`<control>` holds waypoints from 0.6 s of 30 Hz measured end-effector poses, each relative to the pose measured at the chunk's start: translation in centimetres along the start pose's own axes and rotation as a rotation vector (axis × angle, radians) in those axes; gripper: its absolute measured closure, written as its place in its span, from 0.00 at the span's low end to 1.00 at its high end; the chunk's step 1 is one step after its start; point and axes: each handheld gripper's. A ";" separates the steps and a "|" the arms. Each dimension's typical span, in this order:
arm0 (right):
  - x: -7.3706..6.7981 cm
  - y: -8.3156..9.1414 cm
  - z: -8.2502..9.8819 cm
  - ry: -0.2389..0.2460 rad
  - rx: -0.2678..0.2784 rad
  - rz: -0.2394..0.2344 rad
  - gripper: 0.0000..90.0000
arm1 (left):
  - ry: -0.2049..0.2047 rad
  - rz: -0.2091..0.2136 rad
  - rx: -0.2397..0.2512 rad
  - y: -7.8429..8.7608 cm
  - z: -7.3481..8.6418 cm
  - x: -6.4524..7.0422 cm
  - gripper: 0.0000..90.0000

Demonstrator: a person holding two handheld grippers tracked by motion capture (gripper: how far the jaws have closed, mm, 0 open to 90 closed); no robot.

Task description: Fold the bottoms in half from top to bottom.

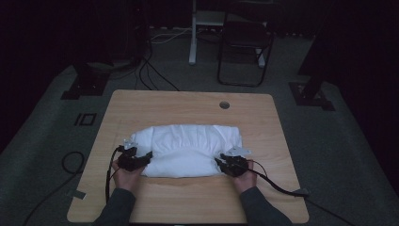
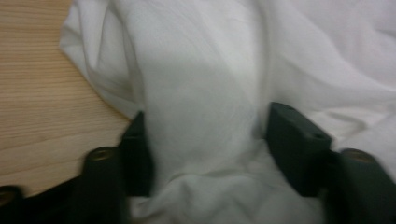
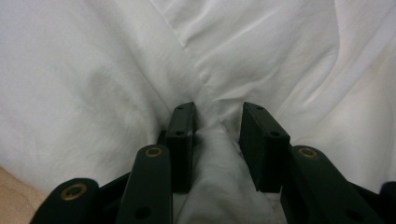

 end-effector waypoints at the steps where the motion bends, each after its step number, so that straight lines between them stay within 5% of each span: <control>1: 0.0 0.0 0.0 0.000 0.000 0.000 0.72 | 0.000 0.010 0.001 0.0 0.0 0.1 0.57; 6: 0.0 0.0 0.0 0.000 0.000 0.000 0.72 | -0.010 0.018 -0.003 -0.1 0.0 0.4 0.80; 18: 0.3 0.8 -0.7 -0.001 -0.020 -0.019 0.62 | -0.009 0.037 -0.002 -0.1 0.0 0.1 0.85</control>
Point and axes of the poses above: each handheld gripper's, and its own axes: y roughly backward along the jaws, z roughly out of its underside, x roughly to its right, and after that the axes turned 9 degrees about -x, right-handed
